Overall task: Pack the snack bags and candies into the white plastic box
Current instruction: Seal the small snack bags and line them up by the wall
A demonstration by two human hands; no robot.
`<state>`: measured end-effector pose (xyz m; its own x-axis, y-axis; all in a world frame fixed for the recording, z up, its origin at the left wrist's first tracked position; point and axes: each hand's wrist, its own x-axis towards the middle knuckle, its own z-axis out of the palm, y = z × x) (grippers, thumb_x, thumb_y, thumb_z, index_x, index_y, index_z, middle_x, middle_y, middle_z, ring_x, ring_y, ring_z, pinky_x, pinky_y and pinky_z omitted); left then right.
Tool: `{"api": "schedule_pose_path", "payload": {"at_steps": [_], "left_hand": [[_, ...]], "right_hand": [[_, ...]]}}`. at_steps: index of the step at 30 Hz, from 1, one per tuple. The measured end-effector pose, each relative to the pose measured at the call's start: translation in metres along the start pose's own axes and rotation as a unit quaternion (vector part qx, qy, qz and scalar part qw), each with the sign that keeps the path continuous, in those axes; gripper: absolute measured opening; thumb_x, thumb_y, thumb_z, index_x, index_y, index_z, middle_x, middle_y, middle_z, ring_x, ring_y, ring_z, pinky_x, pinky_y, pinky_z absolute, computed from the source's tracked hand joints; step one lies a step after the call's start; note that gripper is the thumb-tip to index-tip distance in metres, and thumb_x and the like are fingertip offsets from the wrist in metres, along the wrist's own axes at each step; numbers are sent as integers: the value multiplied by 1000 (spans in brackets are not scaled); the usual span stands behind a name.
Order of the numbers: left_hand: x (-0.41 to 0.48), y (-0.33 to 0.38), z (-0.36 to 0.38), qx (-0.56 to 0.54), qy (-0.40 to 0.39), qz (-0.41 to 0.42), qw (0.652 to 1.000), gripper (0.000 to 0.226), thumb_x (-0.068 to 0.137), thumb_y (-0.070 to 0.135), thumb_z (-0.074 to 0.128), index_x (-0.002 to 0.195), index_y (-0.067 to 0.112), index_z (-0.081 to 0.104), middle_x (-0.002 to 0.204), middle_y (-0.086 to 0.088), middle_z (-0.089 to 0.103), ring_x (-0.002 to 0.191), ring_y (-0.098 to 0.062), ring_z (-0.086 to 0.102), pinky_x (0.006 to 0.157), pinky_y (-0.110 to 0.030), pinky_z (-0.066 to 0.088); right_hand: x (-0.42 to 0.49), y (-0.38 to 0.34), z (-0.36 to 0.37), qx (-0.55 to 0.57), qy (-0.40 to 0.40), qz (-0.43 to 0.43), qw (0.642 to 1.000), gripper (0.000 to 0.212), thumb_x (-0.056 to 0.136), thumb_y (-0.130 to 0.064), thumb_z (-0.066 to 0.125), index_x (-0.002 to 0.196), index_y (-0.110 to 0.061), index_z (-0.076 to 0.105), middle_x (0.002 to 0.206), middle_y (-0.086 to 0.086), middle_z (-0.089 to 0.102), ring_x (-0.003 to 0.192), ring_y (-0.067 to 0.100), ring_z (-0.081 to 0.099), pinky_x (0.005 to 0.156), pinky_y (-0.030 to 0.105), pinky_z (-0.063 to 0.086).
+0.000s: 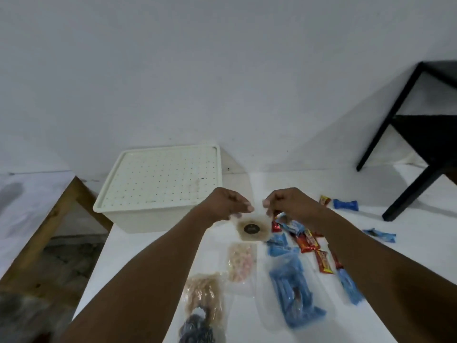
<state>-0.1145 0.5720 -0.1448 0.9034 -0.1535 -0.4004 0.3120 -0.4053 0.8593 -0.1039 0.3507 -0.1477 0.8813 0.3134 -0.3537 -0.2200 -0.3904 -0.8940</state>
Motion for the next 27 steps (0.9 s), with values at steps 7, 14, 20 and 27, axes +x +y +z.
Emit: {"api": "schedule_pose_path", "payload": {"at_steps": [7, 14, 20, 27], "left_hand": [[2, 64, 31, -102, 61, 70, 990, 19, 78, 31, 82, 86, 15, 74, 81, 2, 74, 79, -12, 70, 75, -28, 50], [13, 127, 100, -141, 106, 134, 975, 20, 91, 30, 69, 93, 11, 72, 96, -7, 75, 91, -14, 66, 78, -28, 49], [19, 155, 141, -165, 119, 167, 965, 26, 86, 32, 75, 91, 7, 75, 92, -15, 77, 88, -24, 72, 84, -37, 53], [13, 174, 169, -295, 134, 143, 935, 15, 86, 23, 76, 92, 9, 73, 87, -6, 76, 90, -25, 74, 77, -32, 51]], "right_hand": [[-23, -29, -93, 5, 58, -81, 995, 14, 93, -21, 62, 89, -9, 68, 81, 8, 70, 76, 14, 62, 69, 30, 48], [-41, -32, -163, 33, 102, -123, 987, 21, 95, -28, 59, 84, -12, 66, 79, 6, 68, 77, 16, 62, 71, 31, 47], [-62, -19, -193, 38, 100, -164, 981, 24, 90, -28, 67, 86, -4, 70, 71, 7, 63, 72, 18, 54, 67, 31, 42], [-68, -29, -223, 89, 107, -208, 968, 17, 88, -22, 68, 80, -7, 70, 70, 7, 63, 73, 20, 56, 69, 34, 41]]}}
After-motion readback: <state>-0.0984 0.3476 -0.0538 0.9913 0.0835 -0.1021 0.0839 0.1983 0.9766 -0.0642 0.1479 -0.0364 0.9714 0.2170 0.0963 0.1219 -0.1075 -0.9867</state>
